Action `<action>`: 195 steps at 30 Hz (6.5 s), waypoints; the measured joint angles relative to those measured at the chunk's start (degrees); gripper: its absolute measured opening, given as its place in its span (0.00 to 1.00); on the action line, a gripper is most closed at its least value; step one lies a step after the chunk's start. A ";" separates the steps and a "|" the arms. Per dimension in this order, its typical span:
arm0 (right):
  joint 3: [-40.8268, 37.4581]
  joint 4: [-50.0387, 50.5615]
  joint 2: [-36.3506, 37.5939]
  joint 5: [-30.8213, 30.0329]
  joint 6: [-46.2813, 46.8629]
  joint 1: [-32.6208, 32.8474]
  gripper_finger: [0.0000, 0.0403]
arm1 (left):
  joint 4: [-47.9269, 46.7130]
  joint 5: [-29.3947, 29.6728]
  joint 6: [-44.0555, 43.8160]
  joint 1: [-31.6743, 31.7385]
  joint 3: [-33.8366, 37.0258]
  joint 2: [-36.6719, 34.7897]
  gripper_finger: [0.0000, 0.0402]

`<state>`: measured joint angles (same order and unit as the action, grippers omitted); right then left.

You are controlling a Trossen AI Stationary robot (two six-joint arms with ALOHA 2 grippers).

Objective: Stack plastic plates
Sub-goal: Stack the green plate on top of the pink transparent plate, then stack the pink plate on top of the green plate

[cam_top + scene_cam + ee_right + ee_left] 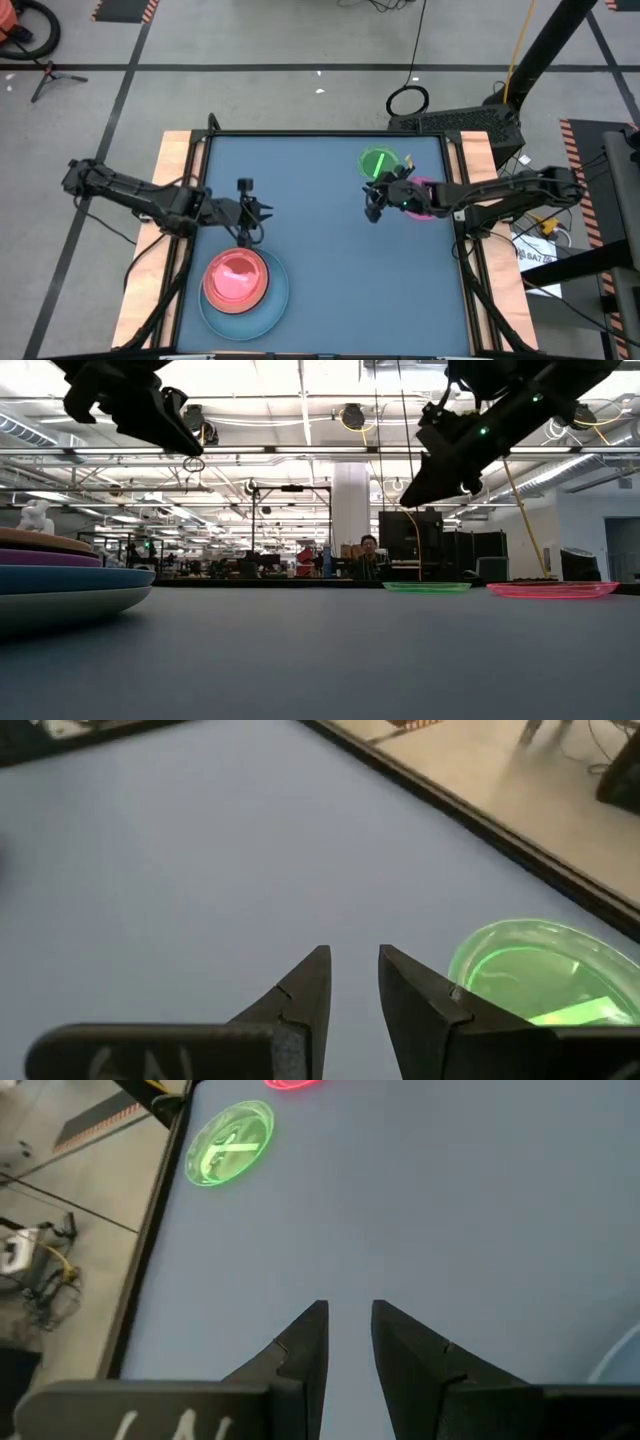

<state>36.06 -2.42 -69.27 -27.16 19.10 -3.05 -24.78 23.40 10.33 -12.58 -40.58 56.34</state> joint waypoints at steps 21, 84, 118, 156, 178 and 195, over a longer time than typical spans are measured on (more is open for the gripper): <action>13.02 11.32 -1.52 -0.69 5.33 5.30 0.20 | 3.55 -13.00 4.04 8.19 6.81 -16.64 0.22; 16.69 12.68 -32.73 8.37 -10.79 -20.18 0.12 | 10.06 -10.83 5.02 16.62 8.13 -36.14 0.22; 16.45 8.02 -24.85 6.26 -13.23 -9.60 0.00 | 11.54 -10.82 5.70 16.64 8.13 -36.12 0.22; 52.33 0.50 -43.81 15.46 -38.11 19.09 0.00 | 11.58 -10.82 4.19 16.63 8.11 -36.12 0.22; 76.87 9.13 -63.09 30.29 -42.48 18.95 0.02 | 12.28 -10.82 4.08 16.63 8.11 -36.12 0.22; 76.87 5.30 -63.09 25.32 -43.96 18.86 0.15 | 12.66 -10.84 4.19 16.64 8.11 -36.12 0.22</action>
<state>112.92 2.88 -132.35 -1.85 -24.86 15.81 -12.12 12.56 14.52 4.05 -32.47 20.23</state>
